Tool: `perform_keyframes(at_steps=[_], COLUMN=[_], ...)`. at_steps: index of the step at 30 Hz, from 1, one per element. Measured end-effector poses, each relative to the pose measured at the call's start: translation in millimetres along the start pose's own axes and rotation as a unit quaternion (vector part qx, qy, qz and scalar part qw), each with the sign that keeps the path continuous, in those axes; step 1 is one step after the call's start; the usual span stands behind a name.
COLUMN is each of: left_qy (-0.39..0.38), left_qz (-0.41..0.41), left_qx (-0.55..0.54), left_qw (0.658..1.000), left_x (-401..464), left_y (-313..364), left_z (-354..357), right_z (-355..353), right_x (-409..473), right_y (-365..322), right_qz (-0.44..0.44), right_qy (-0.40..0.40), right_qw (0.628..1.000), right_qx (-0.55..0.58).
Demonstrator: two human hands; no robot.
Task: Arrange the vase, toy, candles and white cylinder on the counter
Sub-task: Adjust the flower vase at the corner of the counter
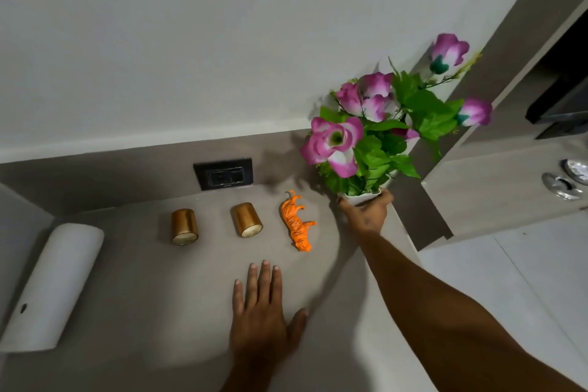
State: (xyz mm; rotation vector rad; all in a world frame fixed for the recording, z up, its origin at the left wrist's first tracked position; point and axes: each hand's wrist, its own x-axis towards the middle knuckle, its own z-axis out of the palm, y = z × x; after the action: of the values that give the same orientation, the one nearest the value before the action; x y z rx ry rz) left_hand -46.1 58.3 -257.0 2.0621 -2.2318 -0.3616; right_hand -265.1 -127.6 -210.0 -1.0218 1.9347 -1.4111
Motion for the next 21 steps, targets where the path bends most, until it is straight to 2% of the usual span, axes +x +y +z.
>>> perform_keyframes(at_steps=[7,10,13,15,17,18,21], left_qy=[0.017,0.017,0.016,-0.001,-0.008,-0.01,-0.022], left_qz=[0.009,0.006,0.007,0.005,0.003,0.003,0.003], left_qx=[0.0,-0.007,-0.002,0.011,0.026,0.03,0.036], left_qw=[1.0,1.0,1.0,1.0,1.0,0.999,0.999], left_x=[-1,-3,-1,-4,-6,-5,-5], left_y=[-1,0,3,4,3,2,1], left_z=[1,0,-5,-9,-8,-8,-6], right_z=[0,-7,-28,-41,-50,-51,-52], right_x=[-4,-13,-50,-90,-124,-132,-135], right_y=[-3,1,18,39,57,60,56], right_qz=[0.025,0.039,0.026,-0.088,-0.179,-0.194,-0.177], right_qy=[-0.002,-0.027,-0.075,-0.121,-0.168,-0.178,-0.209], right_qw=[1.0,0.999,0.992,0.954,0.885,0.864,0.836], right_qx=[-0.009,-0.005,-0.099,-0.26,-0.396,-0.43,-0.476])
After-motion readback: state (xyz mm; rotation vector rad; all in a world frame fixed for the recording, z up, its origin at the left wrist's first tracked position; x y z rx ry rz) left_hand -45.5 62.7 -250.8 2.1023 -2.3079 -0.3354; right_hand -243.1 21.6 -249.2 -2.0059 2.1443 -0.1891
